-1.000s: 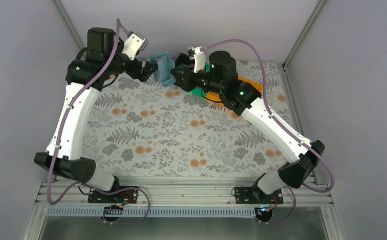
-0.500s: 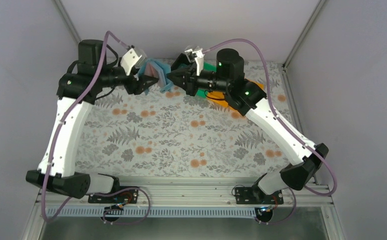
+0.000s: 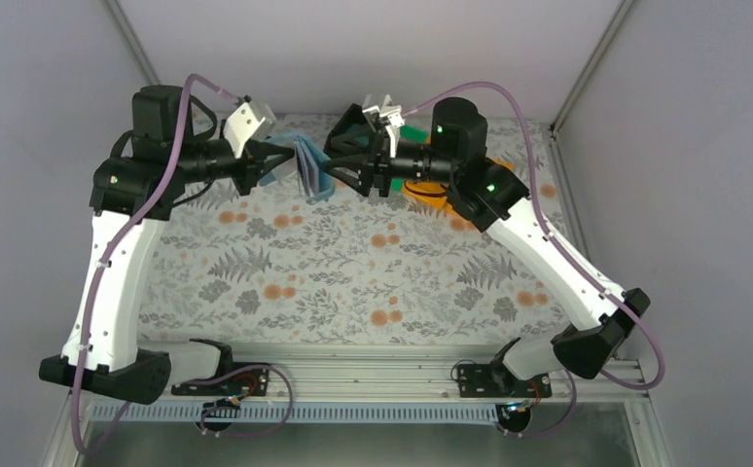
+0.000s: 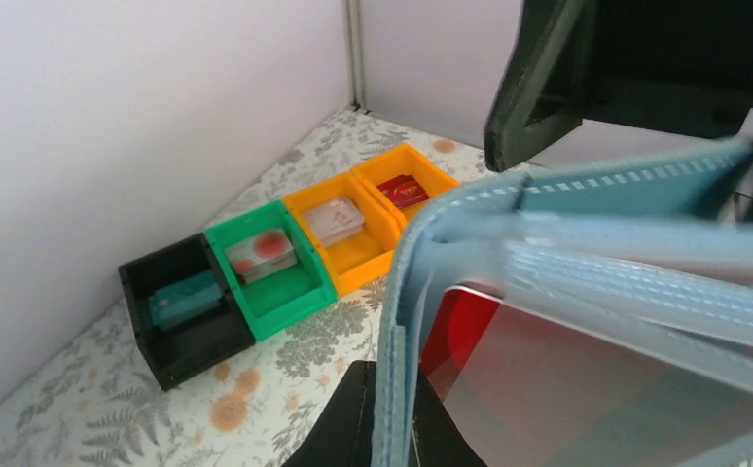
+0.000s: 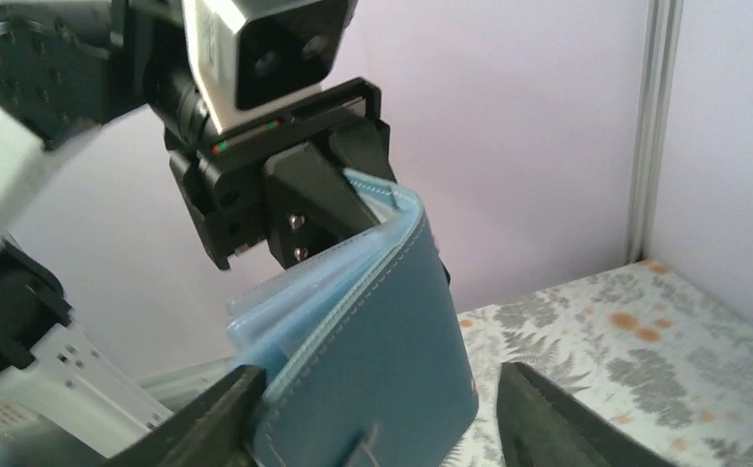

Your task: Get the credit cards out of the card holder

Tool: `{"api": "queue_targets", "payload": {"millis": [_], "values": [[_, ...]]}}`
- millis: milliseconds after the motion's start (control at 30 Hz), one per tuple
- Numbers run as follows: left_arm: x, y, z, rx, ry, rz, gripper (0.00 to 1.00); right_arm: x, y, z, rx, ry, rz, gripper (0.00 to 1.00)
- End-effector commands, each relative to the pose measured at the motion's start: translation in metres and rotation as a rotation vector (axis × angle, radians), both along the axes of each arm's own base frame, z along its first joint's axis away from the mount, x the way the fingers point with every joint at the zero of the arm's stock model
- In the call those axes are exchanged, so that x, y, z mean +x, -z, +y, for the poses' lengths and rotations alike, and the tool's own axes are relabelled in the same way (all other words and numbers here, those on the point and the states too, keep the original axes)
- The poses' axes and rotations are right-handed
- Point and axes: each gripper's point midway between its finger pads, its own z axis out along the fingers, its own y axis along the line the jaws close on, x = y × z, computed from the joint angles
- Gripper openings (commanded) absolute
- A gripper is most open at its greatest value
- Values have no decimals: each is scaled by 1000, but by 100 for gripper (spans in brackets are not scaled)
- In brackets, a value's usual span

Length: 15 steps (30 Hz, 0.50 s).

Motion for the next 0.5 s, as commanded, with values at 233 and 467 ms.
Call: {"api": "queue_targets", "payload": {"millis": [233,467], "values": [[40,-2,30,36,-298,56,2,17,16,31,45,154,-54,99],[50,7,33,57,-331,76,2,27,22,62,60,163,-33,99]]}}
